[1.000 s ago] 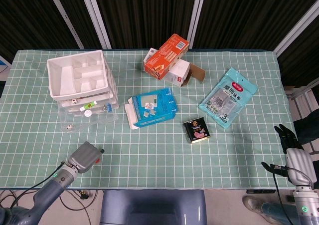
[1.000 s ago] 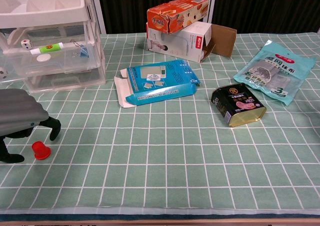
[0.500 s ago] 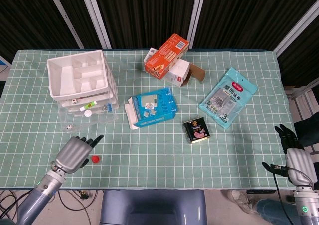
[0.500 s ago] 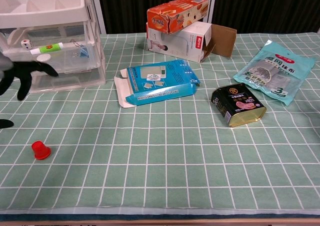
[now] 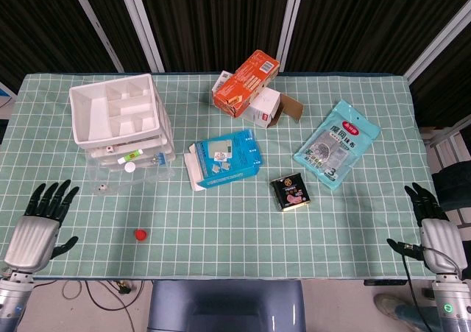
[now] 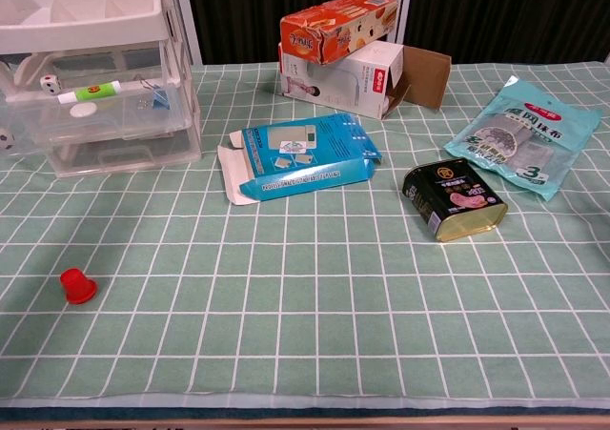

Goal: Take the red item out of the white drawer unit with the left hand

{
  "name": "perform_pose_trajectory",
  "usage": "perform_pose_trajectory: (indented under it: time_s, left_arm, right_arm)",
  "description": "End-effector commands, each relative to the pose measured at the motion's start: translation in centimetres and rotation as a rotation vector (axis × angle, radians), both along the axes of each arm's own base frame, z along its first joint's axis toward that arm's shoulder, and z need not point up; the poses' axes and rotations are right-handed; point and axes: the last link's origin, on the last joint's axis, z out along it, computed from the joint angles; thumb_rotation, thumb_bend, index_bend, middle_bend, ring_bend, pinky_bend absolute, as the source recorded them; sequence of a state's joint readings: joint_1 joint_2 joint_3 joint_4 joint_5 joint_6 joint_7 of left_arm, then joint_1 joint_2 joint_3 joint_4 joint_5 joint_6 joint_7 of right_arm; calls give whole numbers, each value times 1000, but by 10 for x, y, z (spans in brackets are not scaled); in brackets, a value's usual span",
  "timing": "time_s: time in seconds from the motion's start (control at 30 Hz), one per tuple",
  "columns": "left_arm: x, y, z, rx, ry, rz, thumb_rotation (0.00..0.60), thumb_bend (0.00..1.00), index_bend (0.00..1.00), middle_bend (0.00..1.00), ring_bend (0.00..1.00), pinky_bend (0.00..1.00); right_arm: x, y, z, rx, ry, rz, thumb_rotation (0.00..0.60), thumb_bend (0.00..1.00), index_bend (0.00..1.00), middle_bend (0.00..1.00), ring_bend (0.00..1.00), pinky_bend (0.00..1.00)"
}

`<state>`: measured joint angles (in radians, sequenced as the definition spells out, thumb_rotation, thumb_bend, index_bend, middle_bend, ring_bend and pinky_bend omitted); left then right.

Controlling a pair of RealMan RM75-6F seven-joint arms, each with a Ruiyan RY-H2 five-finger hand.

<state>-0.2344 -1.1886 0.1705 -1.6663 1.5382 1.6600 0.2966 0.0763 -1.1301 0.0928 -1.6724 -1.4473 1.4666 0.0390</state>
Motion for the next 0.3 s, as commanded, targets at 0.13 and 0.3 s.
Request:
perform_pose_trajectory:
  time_s: [0.13, 0.3]
  left_arm:
    - [-12, 4, 2, 43, -49, 54, 600, 71, 0, 0, 0, 0]
    - [-15, 6, 0, 42, -56, 83, 600, 64, 0, 0, 0, 0]
  right_arm:
    - [1, 0, -1, -1, 10, 5, 600, 65, 0, 0, 0, 223]
    - [1, 0, -2, 0, 16, 8, 600, 65, 0, 0, 0, 223]
